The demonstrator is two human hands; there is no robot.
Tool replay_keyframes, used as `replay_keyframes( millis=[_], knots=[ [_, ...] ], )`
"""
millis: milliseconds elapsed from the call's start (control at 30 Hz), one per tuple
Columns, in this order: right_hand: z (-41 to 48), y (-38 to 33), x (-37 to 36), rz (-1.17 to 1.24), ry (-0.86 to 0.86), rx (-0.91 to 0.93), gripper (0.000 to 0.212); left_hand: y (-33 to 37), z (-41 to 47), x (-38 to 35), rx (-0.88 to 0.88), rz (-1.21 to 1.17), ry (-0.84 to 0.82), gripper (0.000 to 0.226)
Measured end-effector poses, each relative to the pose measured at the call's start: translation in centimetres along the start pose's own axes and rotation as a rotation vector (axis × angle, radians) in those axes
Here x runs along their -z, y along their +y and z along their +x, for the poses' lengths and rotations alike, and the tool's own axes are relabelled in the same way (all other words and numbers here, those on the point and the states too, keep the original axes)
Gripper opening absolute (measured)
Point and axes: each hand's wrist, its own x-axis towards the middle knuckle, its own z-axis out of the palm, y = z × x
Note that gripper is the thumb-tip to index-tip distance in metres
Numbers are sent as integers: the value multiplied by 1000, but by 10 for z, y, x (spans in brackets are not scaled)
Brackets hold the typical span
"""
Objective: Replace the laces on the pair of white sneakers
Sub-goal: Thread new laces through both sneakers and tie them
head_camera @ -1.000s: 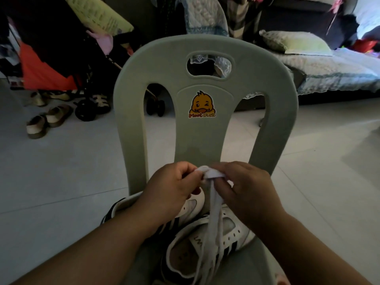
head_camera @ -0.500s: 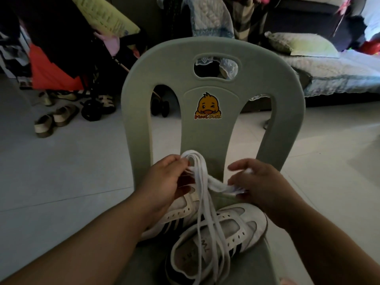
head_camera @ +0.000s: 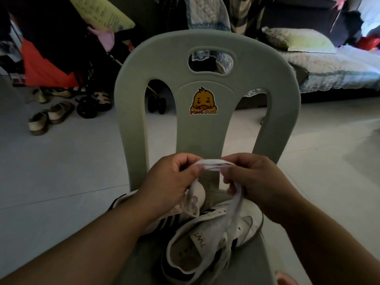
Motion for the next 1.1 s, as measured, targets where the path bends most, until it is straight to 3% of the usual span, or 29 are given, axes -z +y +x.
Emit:
replay_keyframes(
  millis=[100,233,333,467,567,633,700,767,833,933,1000,1100],
  knots=[
    [0,0,9,27,-89,-83,11,-4,8,11,2,190,155,13],
    [-1,-6,27,164,10,-85,14,-13,18,32,69,303,316,17],
    [-4,-9,37,306,50,-95,17,-21,21,39,95,371,337,19],
    [-5,-11,31,478,-21,-118,22,-20,11,30,88,314,329,22],
    [-6,-11,21,503,-76,-91,23,-1,-6,14,16,290,270,7],
    [-8,-12,15,431,-116,-70,23,11,-18,2,138,132,97,26],
    [-13,-13,9,342,-173,-66,28,18,-26,-9,435,-226,-134,41],
    [-20,-17,5,254,-233,-83,32,20,-29,-15,615,-599,-289,47],
    [-28,-21,2,100,-327,-90,28,19,-27,-16,646,-898,-321,51],
    [-32,-19,-3,-191,-469,-165,25,19,-18,-10,625,-1239,-135,48],
    [-30,-10,-7,-210,-427,-241,23,21,-16,-7,564,-1219,-35,31],
    [-18,3,-13,180,-274,-317,40,23,-23,-11,452,-790,-128,24]
  ],
)
